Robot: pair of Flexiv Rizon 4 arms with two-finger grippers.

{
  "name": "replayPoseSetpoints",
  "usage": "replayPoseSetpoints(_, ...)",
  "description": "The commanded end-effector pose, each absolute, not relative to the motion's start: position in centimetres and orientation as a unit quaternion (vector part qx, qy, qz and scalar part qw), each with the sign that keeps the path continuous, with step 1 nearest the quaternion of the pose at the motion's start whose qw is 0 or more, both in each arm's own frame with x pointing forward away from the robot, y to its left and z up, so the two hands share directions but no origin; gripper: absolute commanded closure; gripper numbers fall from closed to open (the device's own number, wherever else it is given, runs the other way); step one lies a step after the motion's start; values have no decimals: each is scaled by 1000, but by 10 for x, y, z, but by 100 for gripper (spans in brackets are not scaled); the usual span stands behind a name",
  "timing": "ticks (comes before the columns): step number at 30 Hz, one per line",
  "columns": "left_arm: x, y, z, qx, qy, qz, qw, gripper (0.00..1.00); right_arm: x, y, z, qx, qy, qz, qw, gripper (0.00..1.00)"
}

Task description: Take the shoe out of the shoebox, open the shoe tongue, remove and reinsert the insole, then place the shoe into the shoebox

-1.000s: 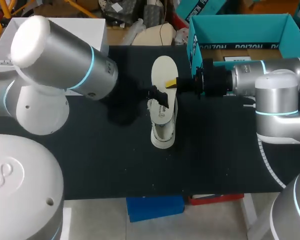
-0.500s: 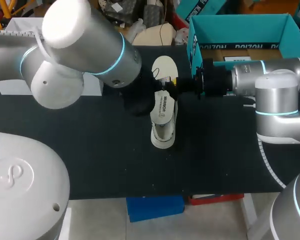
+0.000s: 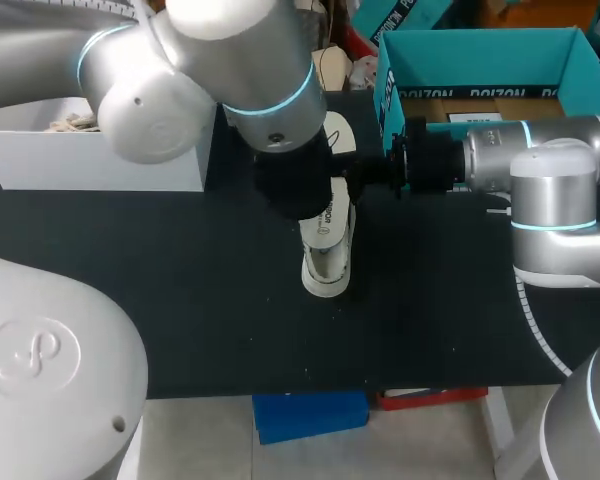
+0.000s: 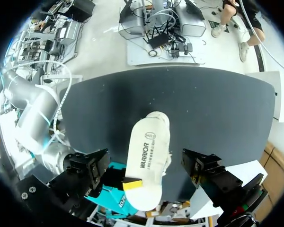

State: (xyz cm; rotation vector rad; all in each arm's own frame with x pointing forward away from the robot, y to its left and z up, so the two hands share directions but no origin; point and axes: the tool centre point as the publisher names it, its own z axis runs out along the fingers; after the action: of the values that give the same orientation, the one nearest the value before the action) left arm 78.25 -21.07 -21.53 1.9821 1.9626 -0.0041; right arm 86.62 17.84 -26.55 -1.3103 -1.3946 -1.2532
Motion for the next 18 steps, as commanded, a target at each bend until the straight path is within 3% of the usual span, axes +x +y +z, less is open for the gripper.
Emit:
replayPoseSetpoints(1, 787, -214, -215, 704, 691, 4, 164, 0, 866, 179, -265, -522, -555, -498, 413, 100)
replayPoseSetpoints(18, 836, -215, -207, 714, 681, 14, 162, 0, 866, 179, -265, -522, -555, -498, 413, 100)
